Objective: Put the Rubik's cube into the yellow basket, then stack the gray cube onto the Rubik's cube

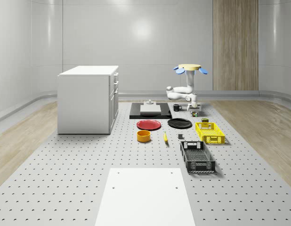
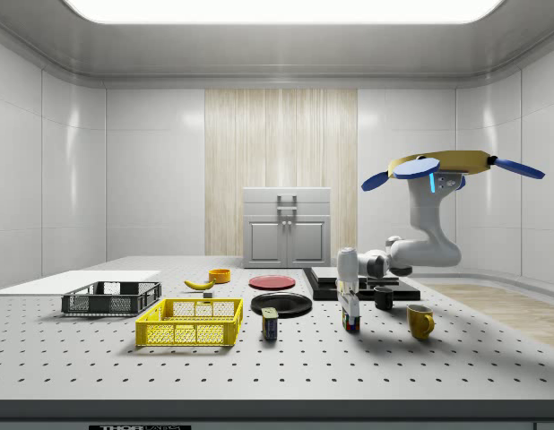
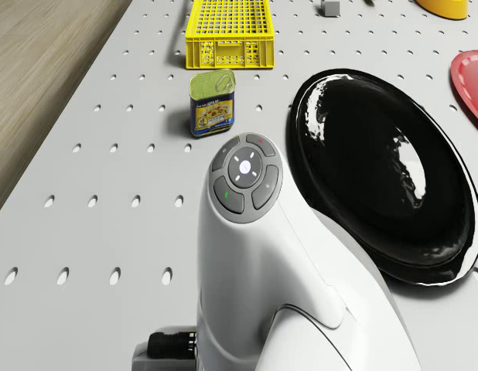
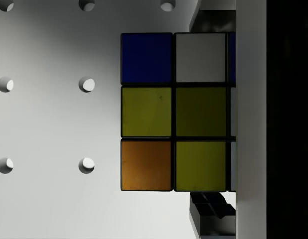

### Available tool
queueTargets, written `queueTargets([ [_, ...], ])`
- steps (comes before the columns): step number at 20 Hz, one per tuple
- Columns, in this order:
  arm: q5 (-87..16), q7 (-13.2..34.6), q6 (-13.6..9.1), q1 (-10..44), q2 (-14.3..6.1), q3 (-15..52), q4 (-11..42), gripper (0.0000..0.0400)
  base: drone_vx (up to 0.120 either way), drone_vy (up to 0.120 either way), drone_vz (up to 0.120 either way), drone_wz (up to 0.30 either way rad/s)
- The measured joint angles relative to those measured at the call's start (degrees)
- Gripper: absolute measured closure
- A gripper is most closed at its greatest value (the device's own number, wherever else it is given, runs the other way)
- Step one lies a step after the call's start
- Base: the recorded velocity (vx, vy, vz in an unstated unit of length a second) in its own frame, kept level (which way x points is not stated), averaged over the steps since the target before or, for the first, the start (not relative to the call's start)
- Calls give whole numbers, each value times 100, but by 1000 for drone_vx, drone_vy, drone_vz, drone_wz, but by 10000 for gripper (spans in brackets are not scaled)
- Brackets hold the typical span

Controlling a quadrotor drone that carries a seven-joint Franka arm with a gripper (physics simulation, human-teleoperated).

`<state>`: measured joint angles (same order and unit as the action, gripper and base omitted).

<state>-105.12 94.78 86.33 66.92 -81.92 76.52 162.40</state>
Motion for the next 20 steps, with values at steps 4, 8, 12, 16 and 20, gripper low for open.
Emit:
queueTargets([
  [4, 13, 55, 44, 43, -48, -2, 11, 0, 0, 0, 0, 0],
  [8, 29, 91, 86, 77, -93, 1, 14, 40, 0, 0, 0, 0],
  [12, 47, 111, 127, 96, -138, 7, 13, 62, 0, 0, 0, 0],
  [16, 110, 127, 147, 109, -177, 60, 20, 70, 0, 0, 0, 0],
  [20, 368, 153, 93, 116, -207, 320, 57, 73, 0, 0, 20, 0],
])
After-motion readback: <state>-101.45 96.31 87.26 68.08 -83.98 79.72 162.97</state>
